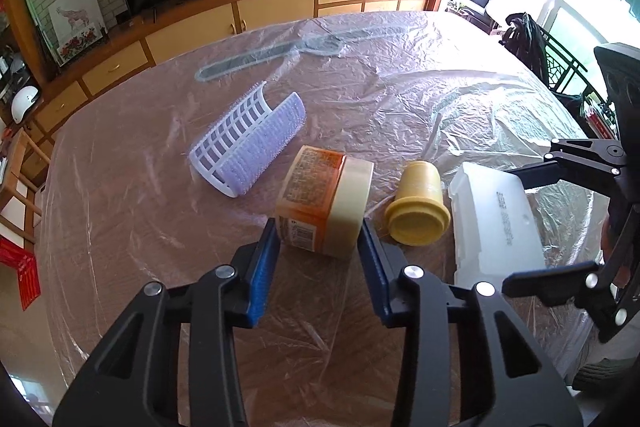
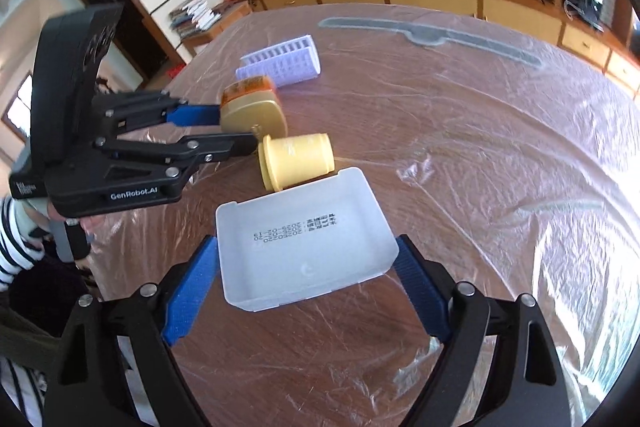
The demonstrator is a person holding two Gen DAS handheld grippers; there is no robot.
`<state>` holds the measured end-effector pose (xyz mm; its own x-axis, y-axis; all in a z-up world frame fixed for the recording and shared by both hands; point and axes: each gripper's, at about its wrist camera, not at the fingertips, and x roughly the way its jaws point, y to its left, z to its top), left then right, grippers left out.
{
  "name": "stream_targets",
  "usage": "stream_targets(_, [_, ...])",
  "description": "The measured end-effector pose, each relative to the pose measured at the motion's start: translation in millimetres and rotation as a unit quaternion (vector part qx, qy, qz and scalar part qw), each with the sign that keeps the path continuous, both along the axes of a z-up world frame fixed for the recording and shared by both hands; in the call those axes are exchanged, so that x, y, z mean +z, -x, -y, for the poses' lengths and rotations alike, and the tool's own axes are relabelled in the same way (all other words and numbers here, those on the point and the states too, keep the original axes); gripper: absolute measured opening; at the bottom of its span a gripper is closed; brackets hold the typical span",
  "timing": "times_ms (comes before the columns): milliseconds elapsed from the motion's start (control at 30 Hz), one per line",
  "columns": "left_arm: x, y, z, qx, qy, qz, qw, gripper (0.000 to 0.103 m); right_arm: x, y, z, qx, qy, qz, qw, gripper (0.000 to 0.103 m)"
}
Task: Collect trash
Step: 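Grasp the white plastic box with the right gripper while the left gripper grasps the orange-labelled jar, then carry the white box and orange-labelled jar with both grippers over the black bin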
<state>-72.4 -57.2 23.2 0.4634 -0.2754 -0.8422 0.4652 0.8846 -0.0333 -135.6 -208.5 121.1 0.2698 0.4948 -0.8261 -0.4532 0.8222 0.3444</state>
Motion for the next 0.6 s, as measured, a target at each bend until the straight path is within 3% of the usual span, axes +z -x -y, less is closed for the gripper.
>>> stream_targets(233, [8, 9, -6, 0.009, 0.018, -0.001, 0.9998, 0.041, 7, 7, 15, -0.028, -0.034, -0.009, 0.999, 0.085])
stream_targets(600, [13, 24, -10, 0.018, 0.031, 0.001, 0.9994, 0.040, 7, 19, 20, -0.035, -0.037, -0.010, 0.999, 0.085])
